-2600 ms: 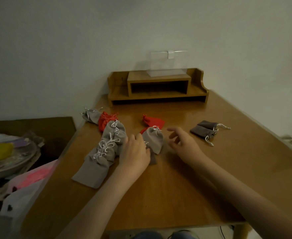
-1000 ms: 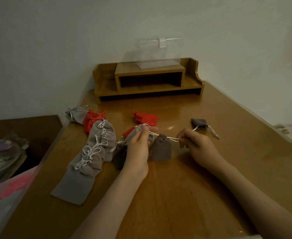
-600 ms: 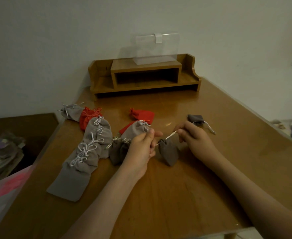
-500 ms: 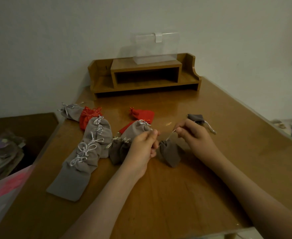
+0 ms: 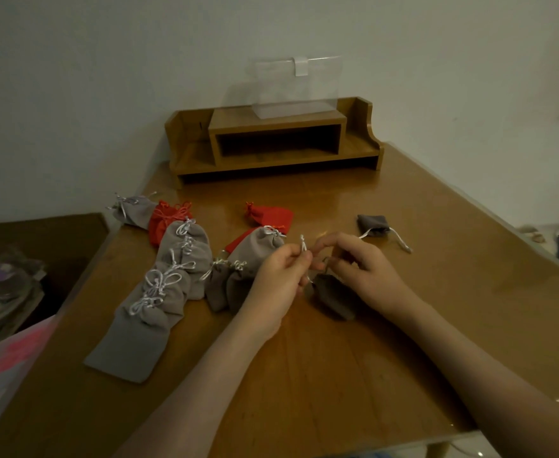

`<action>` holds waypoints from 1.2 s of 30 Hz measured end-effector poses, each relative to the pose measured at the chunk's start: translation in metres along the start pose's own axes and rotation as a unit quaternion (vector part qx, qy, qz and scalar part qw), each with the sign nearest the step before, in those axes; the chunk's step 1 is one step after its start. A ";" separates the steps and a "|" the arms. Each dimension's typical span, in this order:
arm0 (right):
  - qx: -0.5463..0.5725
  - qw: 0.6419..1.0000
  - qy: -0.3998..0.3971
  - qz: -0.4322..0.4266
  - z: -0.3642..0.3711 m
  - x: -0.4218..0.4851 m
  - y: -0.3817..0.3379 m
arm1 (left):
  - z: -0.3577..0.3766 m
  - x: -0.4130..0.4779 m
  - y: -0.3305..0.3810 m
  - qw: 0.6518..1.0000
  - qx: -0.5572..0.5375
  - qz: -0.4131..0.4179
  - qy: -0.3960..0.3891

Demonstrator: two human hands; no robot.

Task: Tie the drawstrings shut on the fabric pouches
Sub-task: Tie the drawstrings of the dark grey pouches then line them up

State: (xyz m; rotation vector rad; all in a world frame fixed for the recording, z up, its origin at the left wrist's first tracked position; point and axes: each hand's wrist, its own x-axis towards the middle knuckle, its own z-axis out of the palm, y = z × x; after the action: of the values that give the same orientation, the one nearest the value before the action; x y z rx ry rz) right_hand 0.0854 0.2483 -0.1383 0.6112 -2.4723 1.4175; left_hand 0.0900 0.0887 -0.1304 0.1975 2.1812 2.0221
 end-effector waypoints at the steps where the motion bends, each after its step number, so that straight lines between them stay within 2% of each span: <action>1: 0.016 1.000 -0.005 0.012 -0.001 -0.001 -0.002 | 0.000 0.000 -0.001 0.999 0.040 0.030 0.017; 3: 0.042 0.998 -0.008 0.038 -0.002 -0.001 -0.005 | -0.001 0.000 -0.006 0.988 0.114 0.091 0.055; 6: 0.047 0.996 0.008 0.075 -0.001 0.001 -0.006 | -0.007 0.003 -0.010 0.941 0.246 0.181 0.146; 8: 0.059 0.993 0.031 0.099 0.000 0.001 -0.004 | -0.009 0.004 -0.009 0.926 0.251 0.214 0.183; 10: 0.043 0.992 0.039 0.113 0.001 0.001 -0.002 | -0.008 0.002 -0.007 0.951 0.176 0.192 0.166; 13: -0.053 0.995 0.020 0.079 -0.001 0.002 0.004 | -0.005 -0.002 -0.002 0.989 0.042 0.112 0.086; 15: -0.025 0.998 -0.014 0.060 -0.001 0.003 0.001 | -0.003 -0.004 0.001 0.995 0.013 0.090 0.046; 19: 0.021 0.997 -0.054 0.046 0.002 0.003 -0.005 | 0.000 -0.006 0.001 0.995 0.017 0.098 0.031; 24: 0.041 0.994 -0.034 0.092 0.002 0.002 -0.007 | -0.002 -0.002 -0.005 0.969 0.167 0.148 0.102; 27: 0.029 0.995 -0.019 0.097 0.001 0.000 -0.010 | -0.004 -0.002 -0.005 0.959 0.186 0.163 0.135; 30: 0.022 0.996 -0.023 0.080 -0.001 -0.001 -0.013 | -0.005 -0.004 -0.004 0.954 0.204 0.173 0.135; 36: 0.175 0.977 -0.039 0.113 0.001 -0.002 -0.020 | -0.004 -0.003 -0.007 0.962 0.191 0.158 0.114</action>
State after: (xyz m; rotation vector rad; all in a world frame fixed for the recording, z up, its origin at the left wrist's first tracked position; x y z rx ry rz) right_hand 0.0961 0.2391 -0.1240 0.4646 -2.4306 1.9791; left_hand 0.0919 0.0834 -0.1365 0.3992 2.8381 1.8174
